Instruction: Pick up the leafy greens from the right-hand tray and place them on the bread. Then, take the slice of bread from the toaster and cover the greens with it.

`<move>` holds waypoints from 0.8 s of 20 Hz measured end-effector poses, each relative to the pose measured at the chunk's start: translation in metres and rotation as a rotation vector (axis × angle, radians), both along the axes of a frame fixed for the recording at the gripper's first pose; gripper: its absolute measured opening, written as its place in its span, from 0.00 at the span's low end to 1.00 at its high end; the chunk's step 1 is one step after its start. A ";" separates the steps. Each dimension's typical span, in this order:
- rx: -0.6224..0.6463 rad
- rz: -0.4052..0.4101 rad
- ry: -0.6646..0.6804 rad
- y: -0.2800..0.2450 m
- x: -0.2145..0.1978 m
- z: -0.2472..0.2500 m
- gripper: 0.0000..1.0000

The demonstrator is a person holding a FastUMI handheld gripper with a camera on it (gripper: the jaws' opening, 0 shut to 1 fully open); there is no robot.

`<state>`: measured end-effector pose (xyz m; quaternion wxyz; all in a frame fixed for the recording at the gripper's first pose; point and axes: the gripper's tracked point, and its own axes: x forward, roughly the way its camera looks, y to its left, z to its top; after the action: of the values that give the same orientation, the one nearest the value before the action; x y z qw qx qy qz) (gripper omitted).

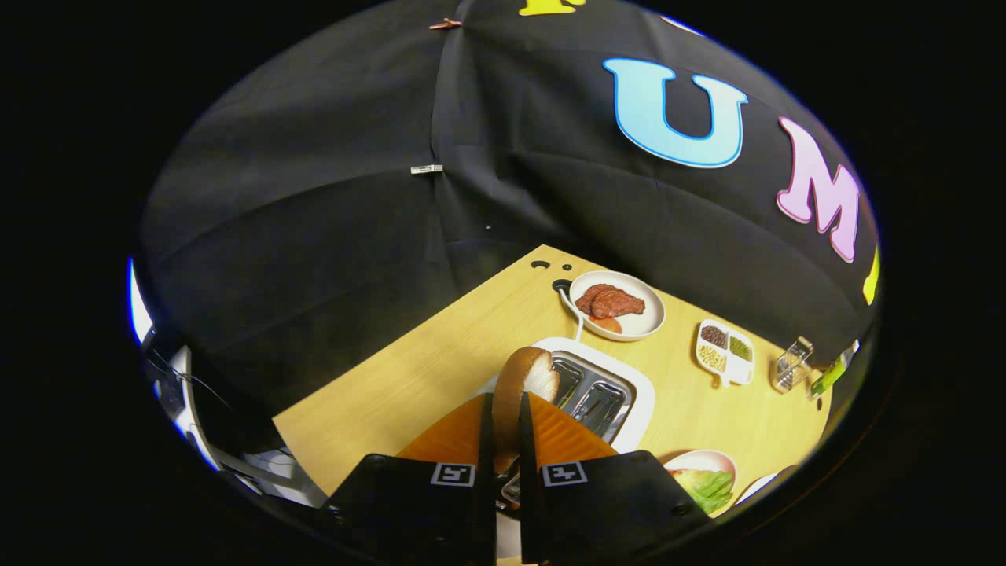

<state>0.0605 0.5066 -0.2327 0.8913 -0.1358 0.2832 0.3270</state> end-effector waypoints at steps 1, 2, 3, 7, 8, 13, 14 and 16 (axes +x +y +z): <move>0.010 0.004 0.010 -0.002 0.001 0.002 0.15; 0.018 0.008 0.021 -0.004 0.002 0.006 0.13; 0.027 0.007 0.032 -0.006 0.001 0.009 0.13; 0.086 -0.006 0.036 -0.008 0.004 0.035 0.13; 0.102 0.002 0.034 -0.008 0.001 0.046 0.13; 0.166 -0.004 -0.007 -0.027 0.007 0.092 0.13; 0.181 -0.014 -0.016 -0.035 0.010 0.103 0.13; 0.229 -0.042 0.000 -0.048 0.013 0.116 0.13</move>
<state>0.0738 0.4587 -0.1168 0.9077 -0.0270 0.2468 0.3383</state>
